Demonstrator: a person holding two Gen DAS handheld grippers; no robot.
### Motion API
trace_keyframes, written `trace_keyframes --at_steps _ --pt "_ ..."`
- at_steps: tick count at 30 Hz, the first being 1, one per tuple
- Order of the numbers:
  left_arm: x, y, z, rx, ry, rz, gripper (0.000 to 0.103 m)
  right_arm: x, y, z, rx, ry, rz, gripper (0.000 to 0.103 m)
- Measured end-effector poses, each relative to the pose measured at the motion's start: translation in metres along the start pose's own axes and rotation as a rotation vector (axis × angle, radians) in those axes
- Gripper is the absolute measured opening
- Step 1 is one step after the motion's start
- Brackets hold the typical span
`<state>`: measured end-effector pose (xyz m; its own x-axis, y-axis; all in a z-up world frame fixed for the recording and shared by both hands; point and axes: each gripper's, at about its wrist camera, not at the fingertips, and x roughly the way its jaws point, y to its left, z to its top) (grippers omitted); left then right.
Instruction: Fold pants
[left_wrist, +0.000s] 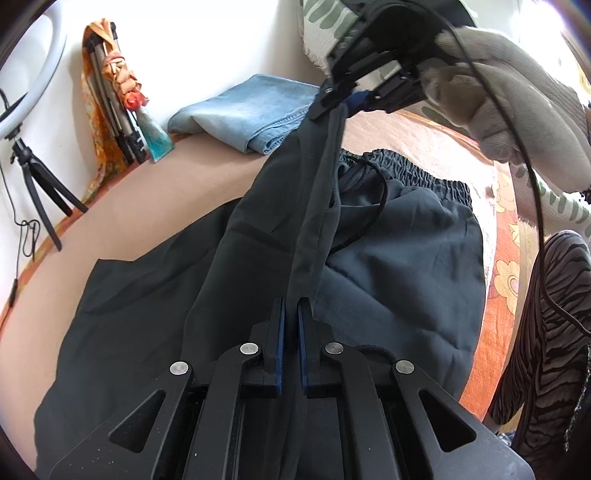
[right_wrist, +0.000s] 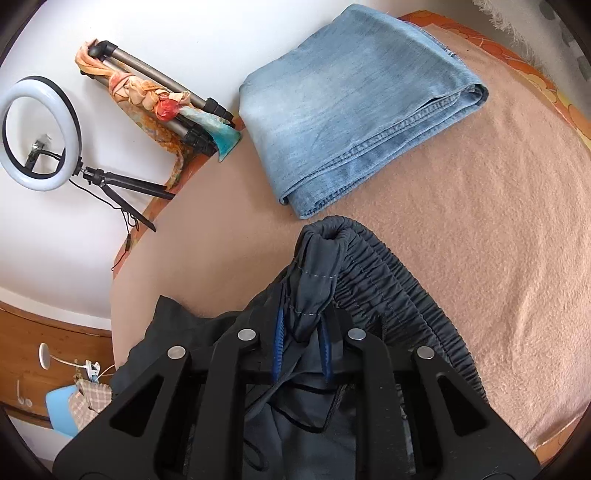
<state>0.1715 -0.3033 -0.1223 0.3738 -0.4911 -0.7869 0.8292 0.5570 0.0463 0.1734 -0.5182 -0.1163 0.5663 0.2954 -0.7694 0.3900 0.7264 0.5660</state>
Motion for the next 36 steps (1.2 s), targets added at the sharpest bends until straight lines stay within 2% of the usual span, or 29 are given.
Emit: trace_keyframes --at_steps 4,11,17,23,29,36 --pt "-0.015 0.001 0.003 -0.037 -0.045 -0.044 0.003 -0.026 -0.003 -0.013 -0.004 -0.033 0.032 0.015" --pt "-0.045 -0.025 -0.003 0.035 -0.07 -0.1 0.003 -0.08 -0.019 -0.052 -0.006 -0.087 0.078 0.015" --pt "-0.052 -0.057 -0.016 0.127 -0.035 -0.14 0.003 -0.102 -0.047 -0.095 0.035 -0.118 0.092 0.015" --pt "-0.048 -0.07 -0.03 0.133 -0.001 -0.172 0.002 -0.099 -0.081 -0.133 0.103 -0.127 0.094 0.014" --pt "-0.044 -0.073 -0.043 0.132 0.025 -0.185 0.002 -0.081 -0.112 -0.154 0.183 -0.098 0.107 0.013" --pt "-0.032 -0.077 -0.049 0.136 0.058 -0.198 0.002 -0.058 -0.111 -0.155 0.091 0.007 0.031 0.015"
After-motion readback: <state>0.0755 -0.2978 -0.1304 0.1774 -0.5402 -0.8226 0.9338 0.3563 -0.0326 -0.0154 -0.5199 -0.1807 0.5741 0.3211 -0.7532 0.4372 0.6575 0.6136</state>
